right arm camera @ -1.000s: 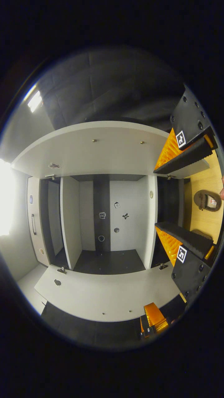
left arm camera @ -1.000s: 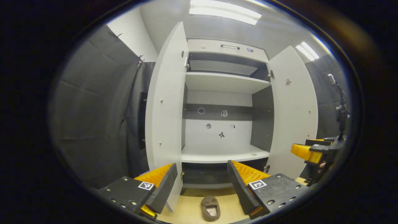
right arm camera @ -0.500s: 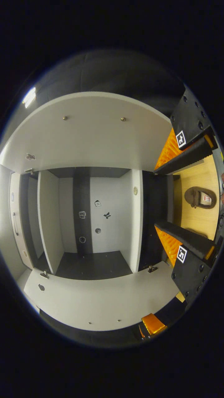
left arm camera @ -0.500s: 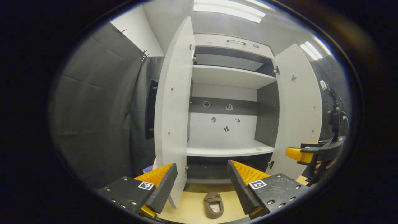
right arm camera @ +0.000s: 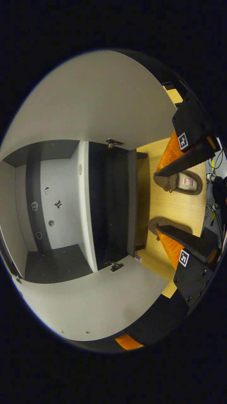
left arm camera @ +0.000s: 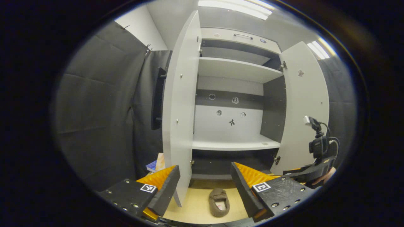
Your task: Grab one shoe with the right hand and put it into the shoe cabinet, grab the other shoe with the left hand and put it into the shoe cabinet; then close the right door with the right hand and the left door with the left hand.
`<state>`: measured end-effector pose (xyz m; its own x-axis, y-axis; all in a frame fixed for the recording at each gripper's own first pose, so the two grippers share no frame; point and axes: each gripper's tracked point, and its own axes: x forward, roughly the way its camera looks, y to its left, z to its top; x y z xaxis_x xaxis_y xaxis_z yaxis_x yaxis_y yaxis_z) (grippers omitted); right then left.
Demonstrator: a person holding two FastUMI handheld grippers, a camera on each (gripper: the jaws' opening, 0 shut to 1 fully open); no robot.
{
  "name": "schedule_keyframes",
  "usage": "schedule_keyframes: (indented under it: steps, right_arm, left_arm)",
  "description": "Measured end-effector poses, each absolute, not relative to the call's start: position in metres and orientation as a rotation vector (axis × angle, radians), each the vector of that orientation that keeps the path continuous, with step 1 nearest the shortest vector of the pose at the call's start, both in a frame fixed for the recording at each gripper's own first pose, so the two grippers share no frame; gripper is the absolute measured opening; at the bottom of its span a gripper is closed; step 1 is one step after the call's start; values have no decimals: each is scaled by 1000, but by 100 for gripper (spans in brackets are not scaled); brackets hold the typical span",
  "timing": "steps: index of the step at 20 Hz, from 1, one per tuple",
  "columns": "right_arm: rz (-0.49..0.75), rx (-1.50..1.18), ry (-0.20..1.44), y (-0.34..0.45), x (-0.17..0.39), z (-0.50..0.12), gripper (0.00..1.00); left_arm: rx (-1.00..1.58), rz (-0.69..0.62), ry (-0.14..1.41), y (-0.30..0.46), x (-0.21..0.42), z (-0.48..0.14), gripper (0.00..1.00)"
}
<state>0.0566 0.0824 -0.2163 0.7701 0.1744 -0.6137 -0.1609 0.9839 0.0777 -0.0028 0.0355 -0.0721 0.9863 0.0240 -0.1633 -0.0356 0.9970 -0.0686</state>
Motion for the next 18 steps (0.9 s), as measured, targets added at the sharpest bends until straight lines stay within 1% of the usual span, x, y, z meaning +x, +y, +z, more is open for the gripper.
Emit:
schedule_keyframes:
  steps: [4, 11, 14, 17, 18]
  right_arm:
    - [213, 34, 812, 91, 49, -273, 97]
    - [228, -39, 941, 93, 53, -353, 97]
    - [185, -137, 942, 79, 64, -387, 97]
    - [149, -177, 991, 71, 73, -420, 97]
    - [130, -179, 986, 69, 80, -423, 94]
  left_arm:
    - [-70, 37, 175, 31, -2, -78, 94]
    - [-66, 8, 218, 14, -8, -100, 94]
    - [-95, 1, 239, 6, -11, -109, 94]
    - [-113, 1, 260, 1, -14, -117, 94]
    - [-107, 4, 264, 2, -15, -118, 94]
